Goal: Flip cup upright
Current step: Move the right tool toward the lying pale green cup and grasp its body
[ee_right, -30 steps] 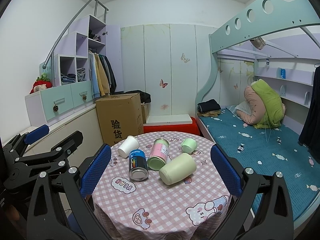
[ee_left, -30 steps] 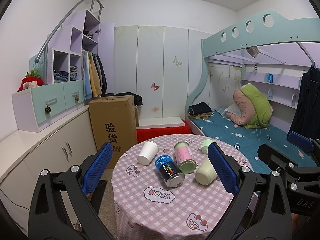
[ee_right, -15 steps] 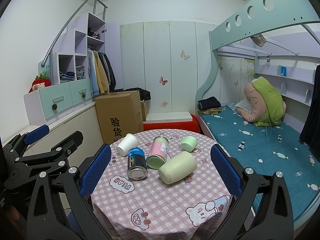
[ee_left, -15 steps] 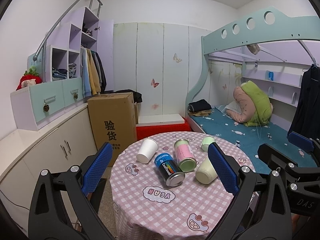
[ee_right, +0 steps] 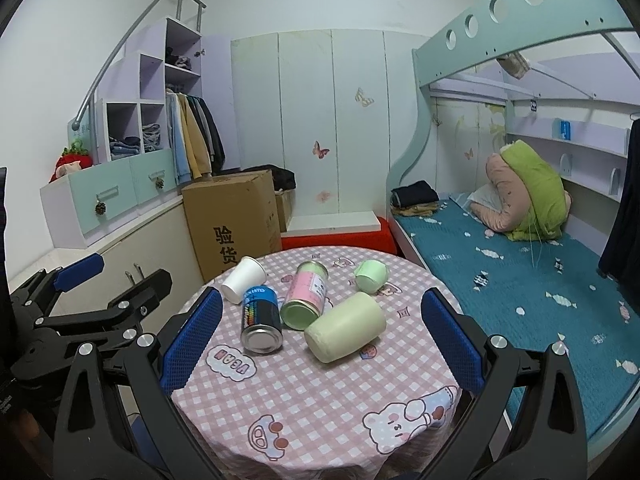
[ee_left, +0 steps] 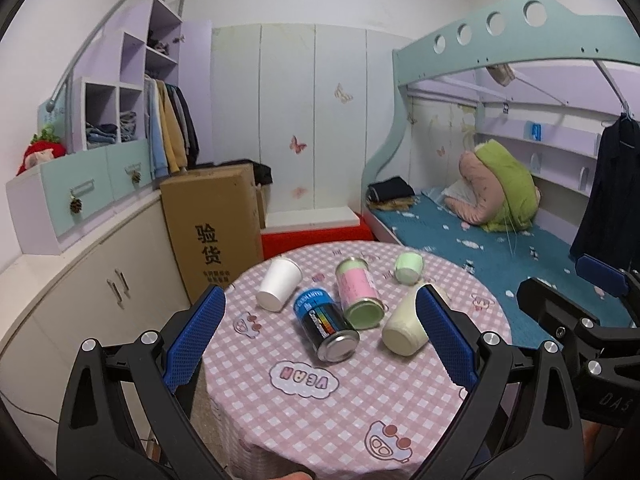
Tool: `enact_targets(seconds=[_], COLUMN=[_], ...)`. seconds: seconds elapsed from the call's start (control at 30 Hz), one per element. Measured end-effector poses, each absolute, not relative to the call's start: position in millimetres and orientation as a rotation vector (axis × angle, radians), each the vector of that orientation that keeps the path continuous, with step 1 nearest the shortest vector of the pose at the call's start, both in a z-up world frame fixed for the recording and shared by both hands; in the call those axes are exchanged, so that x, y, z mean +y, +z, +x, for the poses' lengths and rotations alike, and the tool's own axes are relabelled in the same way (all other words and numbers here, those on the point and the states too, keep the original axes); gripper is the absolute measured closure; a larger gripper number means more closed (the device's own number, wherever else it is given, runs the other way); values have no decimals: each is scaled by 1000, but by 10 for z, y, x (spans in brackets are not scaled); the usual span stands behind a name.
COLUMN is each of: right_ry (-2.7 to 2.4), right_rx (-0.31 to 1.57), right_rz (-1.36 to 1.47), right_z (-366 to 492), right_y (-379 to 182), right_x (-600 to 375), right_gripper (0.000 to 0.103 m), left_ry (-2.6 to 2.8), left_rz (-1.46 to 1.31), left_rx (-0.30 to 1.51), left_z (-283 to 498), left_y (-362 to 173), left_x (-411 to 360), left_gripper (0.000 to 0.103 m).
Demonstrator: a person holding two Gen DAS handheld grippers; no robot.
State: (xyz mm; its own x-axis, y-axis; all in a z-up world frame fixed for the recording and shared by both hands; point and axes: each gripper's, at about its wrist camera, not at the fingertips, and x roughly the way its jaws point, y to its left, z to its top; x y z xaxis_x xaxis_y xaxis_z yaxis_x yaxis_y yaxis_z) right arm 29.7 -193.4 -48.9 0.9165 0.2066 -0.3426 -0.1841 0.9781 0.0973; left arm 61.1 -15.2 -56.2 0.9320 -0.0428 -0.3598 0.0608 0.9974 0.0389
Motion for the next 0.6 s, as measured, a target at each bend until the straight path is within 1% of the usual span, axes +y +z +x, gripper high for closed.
enact_targets(seconds=[0.3,0.6], right_ry=[168,73], right_rx=[459,571], right_rz=[105,183], right_z=[671,1119], right_y=[-729,-1131], right_x=[-2161,-2645], right_gripper=[7,7], left_ry=[-94,-212], left_rz=[74,117], left_rx=[496,658], left_z=[1093,1742], left_y=[-829,-1286], left_x=[-401,-916], left_gripper=[7,7])
